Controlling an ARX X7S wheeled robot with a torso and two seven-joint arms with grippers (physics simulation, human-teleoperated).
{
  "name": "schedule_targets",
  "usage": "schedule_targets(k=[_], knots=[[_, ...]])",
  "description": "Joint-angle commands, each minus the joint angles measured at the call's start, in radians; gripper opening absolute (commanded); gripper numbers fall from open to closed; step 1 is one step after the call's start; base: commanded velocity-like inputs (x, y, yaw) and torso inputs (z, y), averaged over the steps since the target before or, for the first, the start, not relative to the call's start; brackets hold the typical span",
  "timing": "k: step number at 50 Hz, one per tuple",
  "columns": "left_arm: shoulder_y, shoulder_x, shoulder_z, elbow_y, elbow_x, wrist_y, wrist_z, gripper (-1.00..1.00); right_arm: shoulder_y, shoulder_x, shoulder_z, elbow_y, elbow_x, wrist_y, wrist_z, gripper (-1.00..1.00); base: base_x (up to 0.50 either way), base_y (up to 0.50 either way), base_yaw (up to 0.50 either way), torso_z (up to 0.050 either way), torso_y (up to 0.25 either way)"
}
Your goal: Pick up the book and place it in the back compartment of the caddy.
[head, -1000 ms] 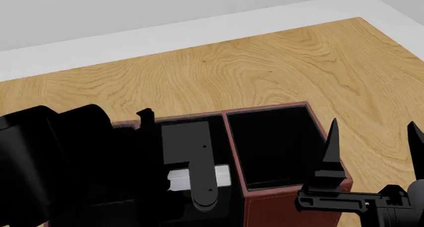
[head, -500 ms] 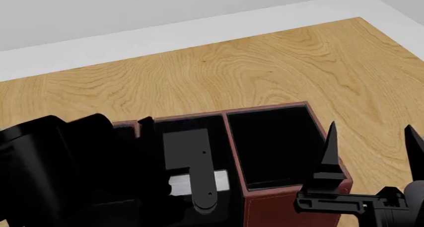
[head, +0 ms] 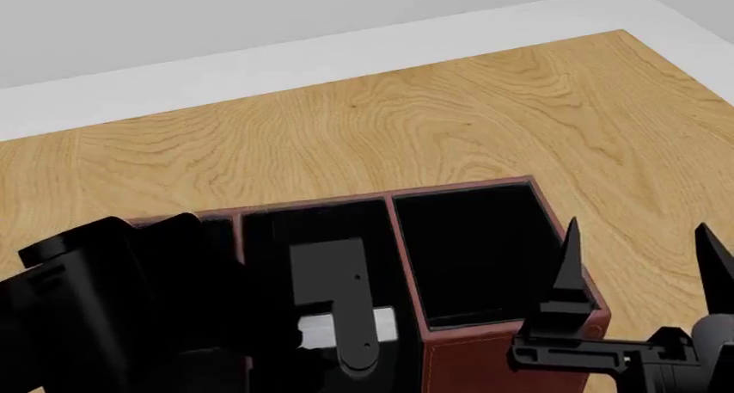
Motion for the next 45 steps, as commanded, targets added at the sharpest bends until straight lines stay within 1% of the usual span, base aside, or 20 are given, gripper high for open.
schedule_targets(k=[1, 31, 45], knots=[[0.004, 0.021, 0.007, -0.067, 0.026, 0.055, -0.010, -1.00, -0.007, 0.003, 0.001, -0.008, 0.001, 0.004, 0.009, 1.00, 0.00, 0.00, 0.00, 0.000, 0.000], [0.058, 0.082, 0.043, -0.245, 0.061, 0.189, 0.011, -1.00, -0.040, 0.008, 0.009, 0.001, -0.003, -0.024, 0.002, 1.00, 0.00, 0.00, 0.00, 0.000, 0.001], [0.082, 0.091, 0.047, -0.313, 0.070, 0.238, 0.013, -1.00, -0.029, 0.007, -0.004, 0.002, -0.005, -0.014, 0.008, 1.00, 0.00, 0.00, 0.00, 0.000, 0.001]])
